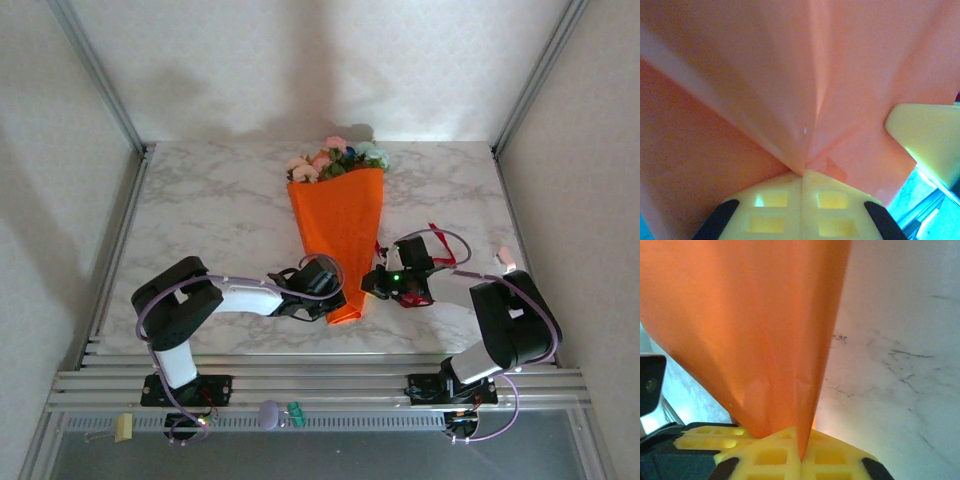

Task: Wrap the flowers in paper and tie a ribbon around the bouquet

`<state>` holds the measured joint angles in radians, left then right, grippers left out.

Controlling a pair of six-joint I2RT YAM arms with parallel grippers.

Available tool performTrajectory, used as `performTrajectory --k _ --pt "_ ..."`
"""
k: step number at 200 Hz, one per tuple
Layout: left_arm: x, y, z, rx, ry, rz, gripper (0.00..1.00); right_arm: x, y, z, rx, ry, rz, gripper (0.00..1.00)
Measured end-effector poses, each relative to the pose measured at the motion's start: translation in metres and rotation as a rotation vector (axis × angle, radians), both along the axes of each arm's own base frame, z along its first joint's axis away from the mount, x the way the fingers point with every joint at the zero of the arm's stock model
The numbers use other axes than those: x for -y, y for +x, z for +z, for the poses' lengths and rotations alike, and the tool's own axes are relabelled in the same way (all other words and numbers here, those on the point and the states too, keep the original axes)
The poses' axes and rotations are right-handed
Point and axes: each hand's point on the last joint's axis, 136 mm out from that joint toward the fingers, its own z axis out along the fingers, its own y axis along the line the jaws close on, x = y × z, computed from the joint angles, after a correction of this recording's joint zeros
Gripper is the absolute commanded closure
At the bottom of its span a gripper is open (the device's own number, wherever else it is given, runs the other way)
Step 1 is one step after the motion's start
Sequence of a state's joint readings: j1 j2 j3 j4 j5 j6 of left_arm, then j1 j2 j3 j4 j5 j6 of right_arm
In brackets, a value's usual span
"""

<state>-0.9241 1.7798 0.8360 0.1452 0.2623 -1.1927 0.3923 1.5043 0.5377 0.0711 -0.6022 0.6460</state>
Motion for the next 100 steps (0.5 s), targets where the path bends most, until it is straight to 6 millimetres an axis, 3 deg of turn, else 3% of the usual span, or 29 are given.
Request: performTrajectory --k 21,34,44,54,83,100 --pt "0.0 0.001 0.0 -0.002 -0.002 0.001 1.0 0.0 0.001 0.003 0.012 0.003 0.003 1.0" --pt "0.0 0.001 0.0 0.001 -0.002 -0.001 1.0 0.0 0.001 0.007 0.018 0.005 0.001 0.76" --pt "-0.001 0.001 0.0 0.0 -0.001 -0.001 1.0 0.001 0.003 0.008 0.024 0.003 -0.004 0.64" --pt "-0.001 0.001 0.0 0.0 0.0 -0.001 1.0 0.005 0.01 0.01 0.037 0.002 -0.018 0.58" --pt "-0.001 0.001 0.0 0.0 0.0 -0.001 1.0 0.007 0.032 0.02 0.073 0.008 -0.045 0.57" --pt "-0.001 0.001 0.0 0.0 0.0 -0.001 1.0 0.005 0.045 0.019 0.077 0.009 -0.051 0.67"
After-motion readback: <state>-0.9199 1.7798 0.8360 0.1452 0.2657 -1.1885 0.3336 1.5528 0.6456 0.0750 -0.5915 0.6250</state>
